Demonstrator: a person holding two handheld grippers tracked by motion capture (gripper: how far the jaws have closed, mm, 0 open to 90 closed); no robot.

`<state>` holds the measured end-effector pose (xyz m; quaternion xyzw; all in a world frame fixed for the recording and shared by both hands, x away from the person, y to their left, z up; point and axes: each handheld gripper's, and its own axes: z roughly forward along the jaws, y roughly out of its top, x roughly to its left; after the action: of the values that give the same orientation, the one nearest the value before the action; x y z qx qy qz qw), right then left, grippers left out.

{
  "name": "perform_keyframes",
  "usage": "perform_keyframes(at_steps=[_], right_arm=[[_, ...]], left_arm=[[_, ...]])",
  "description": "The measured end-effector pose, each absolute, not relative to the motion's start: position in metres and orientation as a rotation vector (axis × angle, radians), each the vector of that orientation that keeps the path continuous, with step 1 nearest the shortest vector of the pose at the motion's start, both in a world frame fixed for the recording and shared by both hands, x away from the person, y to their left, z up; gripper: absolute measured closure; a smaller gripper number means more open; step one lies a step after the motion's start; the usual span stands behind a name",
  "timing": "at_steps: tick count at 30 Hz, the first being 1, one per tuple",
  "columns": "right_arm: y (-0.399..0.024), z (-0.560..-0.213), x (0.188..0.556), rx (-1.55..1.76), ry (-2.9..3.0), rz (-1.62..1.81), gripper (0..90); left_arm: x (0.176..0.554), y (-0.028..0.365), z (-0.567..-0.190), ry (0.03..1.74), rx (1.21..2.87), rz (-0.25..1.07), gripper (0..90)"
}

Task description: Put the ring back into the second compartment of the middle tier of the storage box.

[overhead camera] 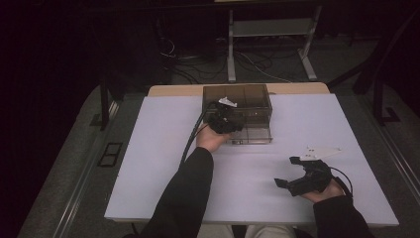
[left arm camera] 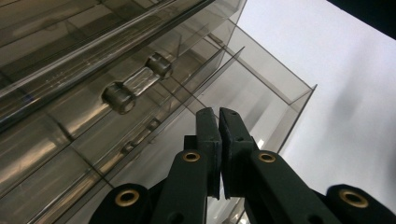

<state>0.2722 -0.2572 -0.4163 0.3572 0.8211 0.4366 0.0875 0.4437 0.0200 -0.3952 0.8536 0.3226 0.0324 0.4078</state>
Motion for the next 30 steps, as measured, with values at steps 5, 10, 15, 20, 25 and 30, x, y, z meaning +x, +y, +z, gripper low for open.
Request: perform_keyframes(at_steps=[5, 10, 15, 20, 25, 30], right_arm=[[-0.257, -0.416, 0.272, 1.065, 2.447, 1.3, 0.5], [-0.257, -0.417, 0.272, 1.063, 2.45, 1.297, 0.5], [-0.257, -0.417, 0.272, 1.063, 2.451, 1.295, 0.5], [-0.256, -0.417, 0.272, 1.063, 2.454, 1.289, 0.5], [-0.256, -0.417, 0.272, 1.065, 2.454, 1.289, 0.5], [-0.255, -0.417, 0.272, 1.068, 2.457, 1.287, 0.5]], left_arm=[[0.445, 0.02, -0.397, 0.852, 2.143, 0.082, 85.6], [0.444, 0.02, -0.397, 0.849, 2.156, 0.085, 75.4], [0.444, 0.023, -0.395, 0.849, 2.168, 0.09, 63.4], [0.441, 0.024, -0.39, 0.885, 2.141, 0.125, 51.3], [0.438, 0.029, -0.383, 0.891, 2.118, 0.138, 46.9], [0.434, 0.034, -0.379, 0.903, 2.067, 0.135, 45.6]])
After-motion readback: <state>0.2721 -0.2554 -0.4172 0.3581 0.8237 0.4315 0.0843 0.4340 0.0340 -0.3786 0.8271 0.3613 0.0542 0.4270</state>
